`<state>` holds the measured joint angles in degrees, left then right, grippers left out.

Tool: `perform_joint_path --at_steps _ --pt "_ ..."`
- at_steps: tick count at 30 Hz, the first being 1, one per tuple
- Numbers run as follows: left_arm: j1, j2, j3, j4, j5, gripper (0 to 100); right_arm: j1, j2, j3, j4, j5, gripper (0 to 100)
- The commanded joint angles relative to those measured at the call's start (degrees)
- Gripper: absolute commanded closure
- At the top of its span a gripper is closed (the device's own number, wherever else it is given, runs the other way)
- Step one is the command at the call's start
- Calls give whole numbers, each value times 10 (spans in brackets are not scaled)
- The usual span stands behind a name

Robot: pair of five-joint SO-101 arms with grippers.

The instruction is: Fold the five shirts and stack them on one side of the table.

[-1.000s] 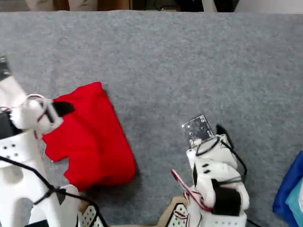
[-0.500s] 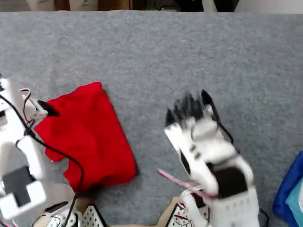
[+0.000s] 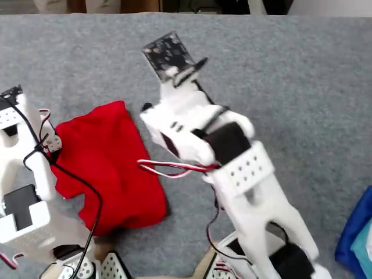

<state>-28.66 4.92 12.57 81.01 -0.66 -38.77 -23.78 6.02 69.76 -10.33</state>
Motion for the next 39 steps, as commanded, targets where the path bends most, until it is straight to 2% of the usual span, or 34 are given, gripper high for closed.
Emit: perform_joint_path --at_steps 1,5,10,11,20,26,33,39 --pt "7 -7 -35 2 -9 978 -21 67 -53 0 -32 680" --pt "4 7 -35 -33 -10 944 -27 165 -95 1 -83 677" --pt "-12 20 -35 -39 -4 707 -42 284 -188 1 -93 677" --pt "-13 26 -35 -40 -4 691 -48 310 -205 1 -91 677" --pt "-12 140 -77 -94 -10 768 -63 553 -382 4 -95 679" --pt "-12 184 -105 -91 -11 987 -62 679 -489 25 -95 680" --pt "-10 183 -105 -85 -30 981 -61 807 -599 64 -95 680" --pt "-11 183 -149 -25 -45 981 -61 885 -720 107 -91 710"
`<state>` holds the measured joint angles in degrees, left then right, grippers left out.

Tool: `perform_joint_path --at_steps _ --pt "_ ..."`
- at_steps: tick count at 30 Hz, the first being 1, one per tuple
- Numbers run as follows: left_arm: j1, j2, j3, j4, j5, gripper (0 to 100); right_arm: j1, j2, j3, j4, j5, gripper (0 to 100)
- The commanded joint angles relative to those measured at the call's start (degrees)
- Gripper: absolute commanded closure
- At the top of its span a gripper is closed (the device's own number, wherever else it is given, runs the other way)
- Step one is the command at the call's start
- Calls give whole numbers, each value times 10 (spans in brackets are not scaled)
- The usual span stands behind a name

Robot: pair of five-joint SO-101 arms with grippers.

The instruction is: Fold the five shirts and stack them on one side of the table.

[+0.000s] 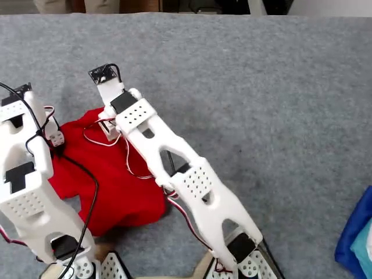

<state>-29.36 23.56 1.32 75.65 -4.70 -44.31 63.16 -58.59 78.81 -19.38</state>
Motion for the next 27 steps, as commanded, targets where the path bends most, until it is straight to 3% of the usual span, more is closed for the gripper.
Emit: perform_joint_path --at_steps 1,6,12,16,23,27 --pt "-4 -3 -51 40 -4 981 -6 25 -94 21 1 746" --pt "-2 -3 -179 130 -4 981 -4 61 -191 64 8 998" --pt "10 -2 -389 247 -3 981 40 75 -299 126 10 992" --pt "30 -4 -457 251 5 981 78 73 -373 174 12 992" --pt "77 -15 -553 251 75 981 168 29 -366 216 12 992" --pt "145 -68 -593 251 124 981 224 29 -359 234 27 990"
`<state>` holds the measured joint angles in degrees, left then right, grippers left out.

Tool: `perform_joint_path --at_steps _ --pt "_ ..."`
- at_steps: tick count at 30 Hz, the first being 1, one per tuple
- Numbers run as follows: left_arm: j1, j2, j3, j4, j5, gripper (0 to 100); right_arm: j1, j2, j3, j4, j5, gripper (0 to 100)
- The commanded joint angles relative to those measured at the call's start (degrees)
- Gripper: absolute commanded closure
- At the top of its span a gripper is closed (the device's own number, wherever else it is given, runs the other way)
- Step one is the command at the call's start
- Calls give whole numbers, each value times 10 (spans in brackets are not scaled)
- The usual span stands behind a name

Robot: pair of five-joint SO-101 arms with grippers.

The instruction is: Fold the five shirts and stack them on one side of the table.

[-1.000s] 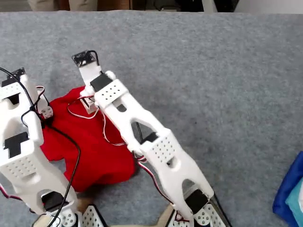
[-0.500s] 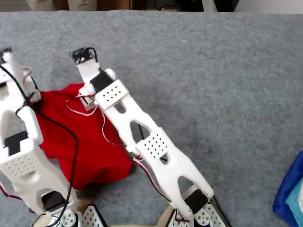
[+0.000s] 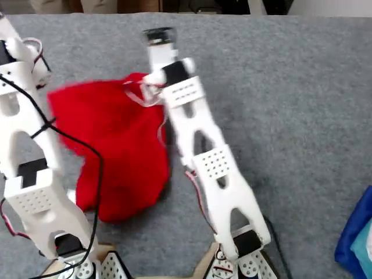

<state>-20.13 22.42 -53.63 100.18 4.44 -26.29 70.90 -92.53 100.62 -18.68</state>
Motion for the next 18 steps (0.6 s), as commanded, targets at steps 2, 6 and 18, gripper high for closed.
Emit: perform_joint_path --at_steps 2,6,18 --pt "118 -88 -28 6 50 981 73 -50 -20 17 91 990" --pt "243 -153 32 6 51 981 127 -58 -27 18 247 990" --pt "84 -116 269 5 17 862 301 -87 0 18 517 722"
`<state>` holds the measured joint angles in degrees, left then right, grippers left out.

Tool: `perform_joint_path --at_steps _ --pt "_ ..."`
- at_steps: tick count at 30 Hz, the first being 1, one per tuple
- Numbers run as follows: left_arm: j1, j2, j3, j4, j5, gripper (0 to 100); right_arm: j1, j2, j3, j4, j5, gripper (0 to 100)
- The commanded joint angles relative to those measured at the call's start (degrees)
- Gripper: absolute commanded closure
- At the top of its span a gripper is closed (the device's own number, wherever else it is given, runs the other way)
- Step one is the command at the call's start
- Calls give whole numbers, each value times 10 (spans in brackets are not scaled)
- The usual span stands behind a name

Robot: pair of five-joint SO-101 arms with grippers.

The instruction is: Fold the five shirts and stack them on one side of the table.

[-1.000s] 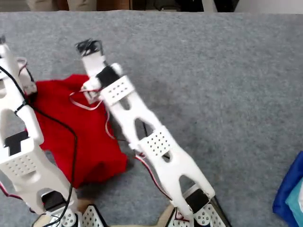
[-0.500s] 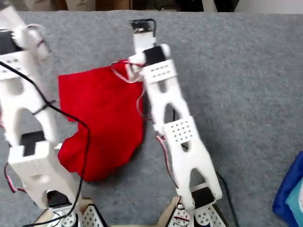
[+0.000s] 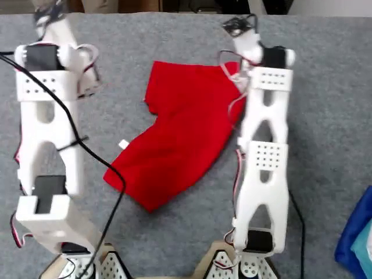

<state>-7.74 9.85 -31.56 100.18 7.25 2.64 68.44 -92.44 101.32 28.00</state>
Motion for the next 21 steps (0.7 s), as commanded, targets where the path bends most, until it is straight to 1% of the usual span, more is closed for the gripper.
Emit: perform_joint_path --at_steps 1,3,4,6,9,12,15,21 --pt "-51 17 69 5 -8 837 5 -68 9 11 62 681" --pt "-62 30 107 5 -7 803 -15 -83 25 11 62 625" --pt "-62 36 122 5 -8 800 -29 -91 29 11 61 616" --pt "-62 46 148 5 -11 801 -64 -107 26 8 53 616" --pt "-61 58 170 5 -11 801 -136 -118 12 -17 29 616" --pt "-68 63 188 5 -11 801 -210 -97 28 -77 20 616" --pt "-83 59 204 5 -11 801 -263 -58 80 -161 -6 616" --pt "-122 59 207 5 -12 801 -307 3 149 -271 -33 617"
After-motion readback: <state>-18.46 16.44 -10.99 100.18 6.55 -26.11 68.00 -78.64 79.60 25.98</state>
